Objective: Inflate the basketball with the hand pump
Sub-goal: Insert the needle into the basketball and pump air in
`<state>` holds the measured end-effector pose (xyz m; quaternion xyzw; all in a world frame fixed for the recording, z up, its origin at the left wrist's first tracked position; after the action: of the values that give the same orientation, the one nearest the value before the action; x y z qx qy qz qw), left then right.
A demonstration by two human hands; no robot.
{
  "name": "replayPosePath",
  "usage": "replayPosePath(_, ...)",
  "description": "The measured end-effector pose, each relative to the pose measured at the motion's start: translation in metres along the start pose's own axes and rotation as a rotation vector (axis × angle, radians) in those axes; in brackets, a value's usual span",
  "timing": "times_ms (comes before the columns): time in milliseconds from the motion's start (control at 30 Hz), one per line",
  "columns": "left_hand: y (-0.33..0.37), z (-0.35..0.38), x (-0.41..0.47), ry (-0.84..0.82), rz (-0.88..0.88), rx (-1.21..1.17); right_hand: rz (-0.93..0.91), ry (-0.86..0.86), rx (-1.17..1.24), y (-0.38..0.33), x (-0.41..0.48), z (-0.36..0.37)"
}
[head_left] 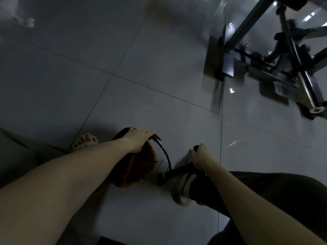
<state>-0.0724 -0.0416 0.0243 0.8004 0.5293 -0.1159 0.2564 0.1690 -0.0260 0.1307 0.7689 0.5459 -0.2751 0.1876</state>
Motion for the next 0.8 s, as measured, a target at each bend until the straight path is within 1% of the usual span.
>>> replayPosePath(100, 0.004, 0.005, 0.012, -0.055, -0.004, 0.004, -0.021, 0.135, 0.007, 0.008, -0.001, -0.019)
replayPosePath(167, 0.007, 0.009, 0.024, -0.089, -0.012, 0.001, 0.006, 0.147, 0.052, 0.019, 0.003, -0.027)
replayPosePath(267, 0.008, 0.009, 0.042, -0.120, -0.035, 0.002, 0.081, 0.122, 0.213, 0.038, 0.011, -0.039)
replayPosePath(400, 0.010, 0.009, 0.051, -0.188, -0.029, -0.041, 0.076, -0.018, 0.267, 0.036, 0.017, -0.038)
replayPosePath(500, 0.050, -0.010, 0.056, -0.055, 0.086, -0.103, 0.087, -0.094, 0.412, 0.030, 0.020, -0.035)
replayPosePath(567, 0.100, -0.025, 0.055, -0.038, 0.181, -0.302, 0.110, -0.137, 0.490, 0.023, 0.019, -0.032)
replayPosePath(633, 0.146, -0.031, 0.054, -0.020, 0.264, -0.597, 0.122, -0.216, 0.504, 0.014, 0.013, -0.026)
replayPosePath(667, 0.159, -0.029, 0.051, 0.005, 0.224, -0.796, 0.108, -0.253, 0.493, 0.009, 0.009, -0.023)
replayPosePath(700, 0.163, -0.025, 0.044, 0.028, 0.144, -1.006, 0.101, -0.278, 0.469, 0.006, 0.004, -0.021)
replayPosePath(767, 0.159, -0.018, 0.024, 0.086, 0.027, -1.241, 0.093, -0.300, 0.385, 0.002, -0.009, -0.017)
replayPosePath(800, 0.157, -0.016, 0.015, 0.085, 0.007, -1.318, 0.095, -0.321, 0.354, 0.001, -0.015, -0.014)
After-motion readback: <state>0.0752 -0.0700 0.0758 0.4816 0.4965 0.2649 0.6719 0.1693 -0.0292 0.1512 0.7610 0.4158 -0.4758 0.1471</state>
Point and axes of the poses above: each hand's wrist, its own x-axis towards the middle knuckle, its own z-axis out of the palm, y = z × x, the point moved 8 cm from there along x, towards the middle knuckle, and after that the axes turned 13 degrees about z, right-handed, at the moved point
